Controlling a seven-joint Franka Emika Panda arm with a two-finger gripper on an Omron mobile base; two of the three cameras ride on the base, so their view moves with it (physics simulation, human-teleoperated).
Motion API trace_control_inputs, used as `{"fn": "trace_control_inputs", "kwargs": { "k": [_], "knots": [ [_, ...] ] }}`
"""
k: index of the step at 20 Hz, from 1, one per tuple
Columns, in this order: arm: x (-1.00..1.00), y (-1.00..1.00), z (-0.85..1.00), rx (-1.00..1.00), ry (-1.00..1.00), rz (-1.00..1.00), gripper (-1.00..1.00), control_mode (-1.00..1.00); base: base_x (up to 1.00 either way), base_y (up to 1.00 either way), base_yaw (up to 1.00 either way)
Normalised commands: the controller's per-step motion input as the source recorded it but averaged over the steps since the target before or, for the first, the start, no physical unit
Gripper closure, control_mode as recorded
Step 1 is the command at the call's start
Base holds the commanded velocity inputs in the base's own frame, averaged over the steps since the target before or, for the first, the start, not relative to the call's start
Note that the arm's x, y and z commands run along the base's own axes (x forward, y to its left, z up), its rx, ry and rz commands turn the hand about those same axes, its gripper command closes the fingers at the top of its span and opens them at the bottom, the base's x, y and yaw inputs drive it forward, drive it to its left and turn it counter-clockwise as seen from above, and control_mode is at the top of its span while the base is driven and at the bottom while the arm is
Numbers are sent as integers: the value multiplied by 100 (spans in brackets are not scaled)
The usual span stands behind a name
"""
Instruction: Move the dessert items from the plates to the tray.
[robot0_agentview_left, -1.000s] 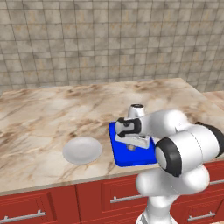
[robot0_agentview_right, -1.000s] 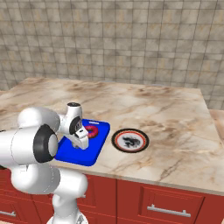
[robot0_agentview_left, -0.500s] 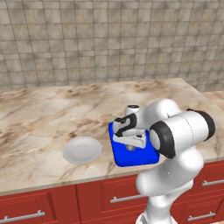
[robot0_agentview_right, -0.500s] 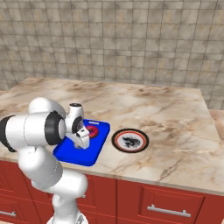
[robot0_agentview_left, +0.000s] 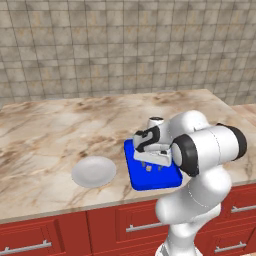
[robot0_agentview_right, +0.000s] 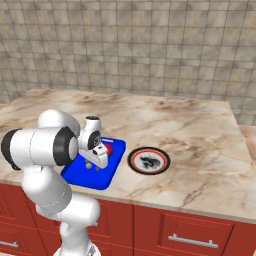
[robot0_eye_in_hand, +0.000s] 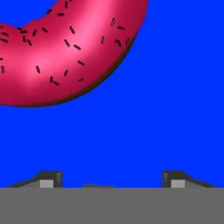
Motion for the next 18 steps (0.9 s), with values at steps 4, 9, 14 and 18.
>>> {"fn": "trace_control_inputs", "kwargs": {
  "k": [4,9,14,18],
  "knots": [
    [-2,-1,32,0,0,0,-100,-100,0,0,0],
    [-14,0,76,0,-5,1,-100,-100,0,0,0],
    [-42,2,74,0,-16,3,-100,-100,0,0,0],
    [-57,9,61,0,-22,4,-100,-100,0,0,0]
  ]
}}
